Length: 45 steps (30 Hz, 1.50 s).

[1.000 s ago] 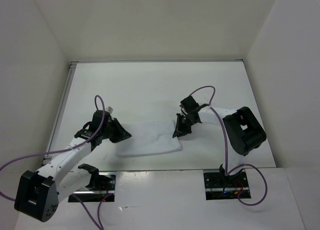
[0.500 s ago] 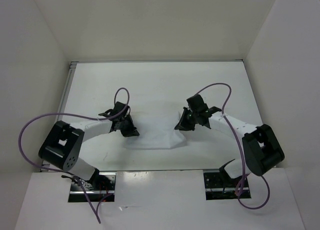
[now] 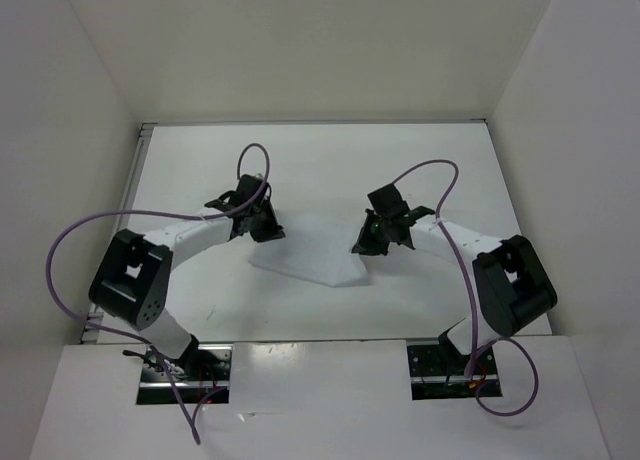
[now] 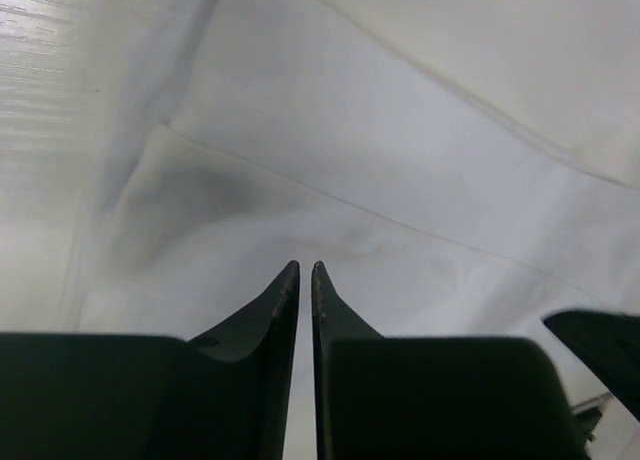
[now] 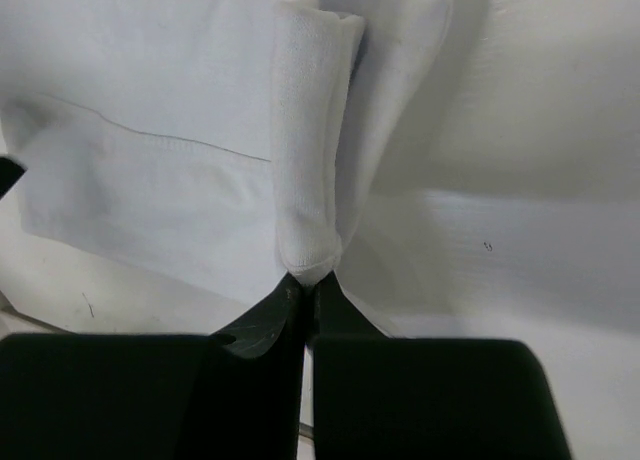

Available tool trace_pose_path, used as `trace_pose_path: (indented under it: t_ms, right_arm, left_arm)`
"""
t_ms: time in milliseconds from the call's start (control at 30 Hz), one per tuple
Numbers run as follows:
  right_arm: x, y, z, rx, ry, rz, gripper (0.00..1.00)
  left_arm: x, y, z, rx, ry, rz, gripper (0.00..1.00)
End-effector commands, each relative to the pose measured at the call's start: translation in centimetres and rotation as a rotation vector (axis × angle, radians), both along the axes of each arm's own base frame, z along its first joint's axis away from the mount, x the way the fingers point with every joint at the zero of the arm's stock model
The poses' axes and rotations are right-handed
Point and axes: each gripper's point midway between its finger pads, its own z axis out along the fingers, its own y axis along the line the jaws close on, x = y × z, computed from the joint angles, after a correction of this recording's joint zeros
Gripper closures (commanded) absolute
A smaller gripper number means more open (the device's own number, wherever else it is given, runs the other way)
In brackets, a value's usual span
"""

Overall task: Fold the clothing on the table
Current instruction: Fold the skirt

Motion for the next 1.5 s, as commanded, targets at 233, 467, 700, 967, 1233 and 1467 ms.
trace_pose_path:
  t_ms: [233, 467, 700, 967, 1233, 1467]
  right_arm:
    - [1.8, 0.2, 1.3, -0.036, -0.05, -0.011, 1.0]
    - [2.2, 0.3, 1.8, -0.036, -0.062, -0.004, 1.0]
    - [2.3, 0.2, 2.3, -0.042, -0.077, -0.001, 1.0]
    - [2.3, 0.4, 3.9, -0.017, -0.1, 0.004, 1.0]
    - [2.0, 2.4, 11.6, 0.147, -0.23, 0.087, 1.0]
    - [2.3, 4.0, 14.3, 0.232, -0.271, 0.137, 1.0]
  left_arm:
    - [-5.7, -5.0, 4.6, -0.156, -0.047, -0.176, 0.84]
    - [-7.5, -7.3, 1.2, -0.112, 0.034, -0.243, 0.84]
    - [-7.6, -7.7, -1.0, -0.067, 0.075, -0.247, 0.84]
    - [-8.4, -8.1, -5.4, -0.021, 0.159, -0.255, 0.85]
    - [-9.2, -8.9, -7.2, -0.01, 0.192, -0.266, 0.86]
    - [-9.8, -10.0, -6.5, -0.025, 0.183, -0.282, 0.86]
